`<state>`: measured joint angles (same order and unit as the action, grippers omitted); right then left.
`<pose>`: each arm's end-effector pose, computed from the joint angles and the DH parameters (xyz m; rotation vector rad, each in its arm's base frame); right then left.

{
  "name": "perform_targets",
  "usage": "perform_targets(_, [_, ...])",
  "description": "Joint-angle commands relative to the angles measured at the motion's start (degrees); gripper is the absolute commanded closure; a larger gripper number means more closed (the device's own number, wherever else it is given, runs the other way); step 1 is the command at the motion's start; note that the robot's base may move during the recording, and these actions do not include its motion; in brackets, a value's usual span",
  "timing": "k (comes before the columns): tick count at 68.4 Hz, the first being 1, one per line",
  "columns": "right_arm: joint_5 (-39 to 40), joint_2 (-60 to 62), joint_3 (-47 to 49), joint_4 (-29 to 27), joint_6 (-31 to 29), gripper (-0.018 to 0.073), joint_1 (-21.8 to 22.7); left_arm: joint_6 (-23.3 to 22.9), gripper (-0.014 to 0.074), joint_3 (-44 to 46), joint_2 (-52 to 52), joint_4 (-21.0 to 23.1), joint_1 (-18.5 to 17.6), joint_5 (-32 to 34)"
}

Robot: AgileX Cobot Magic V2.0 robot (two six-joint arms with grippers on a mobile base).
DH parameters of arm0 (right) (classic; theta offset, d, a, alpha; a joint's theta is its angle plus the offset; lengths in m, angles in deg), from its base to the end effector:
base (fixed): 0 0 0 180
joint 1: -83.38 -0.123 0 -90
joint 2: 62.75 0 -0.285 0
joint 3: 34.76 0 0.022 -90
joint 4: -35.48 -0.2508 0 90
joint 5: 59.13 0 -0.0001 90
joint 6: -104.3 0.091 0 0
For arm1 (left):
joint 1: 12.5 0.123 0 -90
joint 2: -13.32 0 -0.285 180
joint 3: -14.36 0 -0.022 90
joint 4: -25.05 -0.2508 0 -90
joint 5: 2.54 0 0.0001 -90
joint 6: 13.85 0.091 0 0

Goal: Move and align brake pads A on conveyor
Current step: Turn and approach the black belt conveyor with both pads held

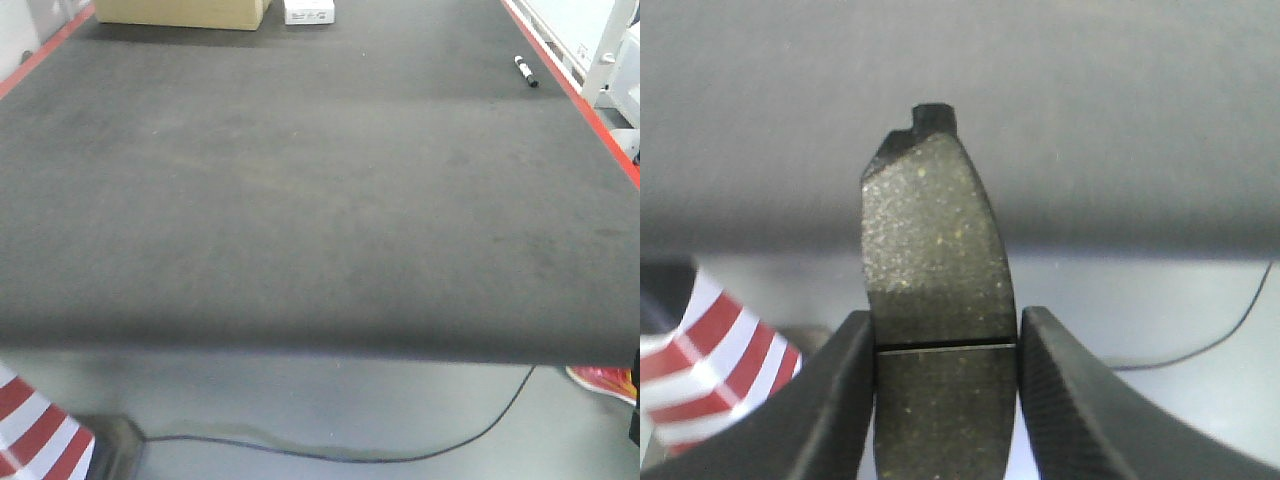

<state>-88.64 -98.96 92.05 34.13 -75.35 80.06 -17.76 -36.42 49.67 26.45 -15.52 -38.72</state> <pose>0.1000 0.0069 0.2719 -0.0396 2.0755 0.0638 0.0956 -0.0064 0.2764 -0.0296 2.1533 -0.0972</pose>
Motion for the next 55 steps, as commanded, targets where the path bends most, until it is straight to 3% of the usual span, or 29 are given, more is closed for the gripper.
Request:
perform_targets(1, [4.43,-0.03,1.83,0.16,-0.35,0.0565,0.31,-0.21,0.0603,1.80,0.00,0.30,-0.40,4.95])
perform_targets(55, [4.43,-0.03,1.83,0.16,-0.35,0.0565,0.31,-0.21,0.0603,1.80,0.00,0.30,-0.40,4.95])
